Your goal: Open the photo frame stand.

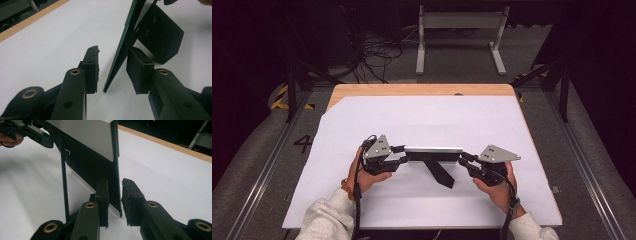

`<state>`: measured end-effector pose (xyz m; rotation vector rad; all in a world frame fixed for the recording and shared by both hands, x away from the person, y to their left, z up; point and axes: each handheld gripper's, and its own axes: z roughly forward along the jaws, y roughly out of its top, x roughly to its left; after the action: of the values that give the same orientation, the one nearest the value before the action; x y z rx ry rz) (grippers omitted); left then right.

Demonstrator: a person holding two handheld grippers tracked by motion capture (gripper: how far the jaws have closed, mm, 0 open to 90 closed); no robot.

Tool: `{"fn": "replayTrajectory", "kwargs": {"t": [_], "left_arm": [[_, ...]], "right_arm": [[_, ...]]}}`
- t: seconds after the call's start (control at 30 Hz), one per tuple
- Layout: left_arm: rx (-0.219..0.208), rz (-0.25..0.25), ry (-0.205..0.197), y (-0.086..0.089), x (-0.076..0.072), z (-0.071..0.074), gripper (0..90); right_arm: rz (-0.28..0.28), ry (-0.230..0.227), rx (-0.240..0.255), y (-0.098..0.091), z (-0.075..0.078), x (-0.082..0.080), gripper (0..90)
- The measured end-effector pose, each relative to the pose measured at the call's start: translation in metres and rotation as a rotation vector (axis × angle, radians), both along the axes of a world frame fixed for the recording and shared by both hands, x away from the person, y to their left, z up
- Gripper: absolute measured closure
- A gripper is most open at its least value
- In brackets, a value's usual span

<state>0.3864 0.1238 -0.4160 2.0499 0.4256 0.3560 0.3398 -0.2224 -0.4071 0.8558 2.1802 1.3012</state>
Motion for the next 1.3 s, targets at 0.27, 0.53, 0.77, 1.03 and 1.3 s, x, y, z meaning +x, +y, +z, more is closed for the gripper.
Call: {"fn": "replayTrajectory", "kwargs": {"t": [0.27,0.53,0.77,1.03,1.3], "left_arm": [[-0.009,-0.001,-0.006,-0.0020,-0.0022,0.0010,65.6],[-0.045,-0.005,-0.027,-0.0004,-0.0061,0.0062,72.9],[-0.043,-0.005,-0.022,-0.0024,-0.0058,0.0058,74.8],[-0.043,-0.011,-0.012,-0.0022,-0.0060,0.0063,75.3],[-0.042,-0.015,-0.007,-0.0028,-0.0070,0.0063,75.5]], "right_arm": [[0.006,-0.001,0.016,0.0007,0.0014,0.0020,79.2],[0.003,-0.014,0.020,0.0016,0.0041,0.0029,79.2],[0.001,-0.016,0.023,0.0015,0.0047,0.0034,79.2],[-0.003,-0.014,0.029,0.0012,0.0043,0.0043,79.2],[-0.006,-0.008,0.033,0.0007,0.0040,0.0054,79.1]]}}
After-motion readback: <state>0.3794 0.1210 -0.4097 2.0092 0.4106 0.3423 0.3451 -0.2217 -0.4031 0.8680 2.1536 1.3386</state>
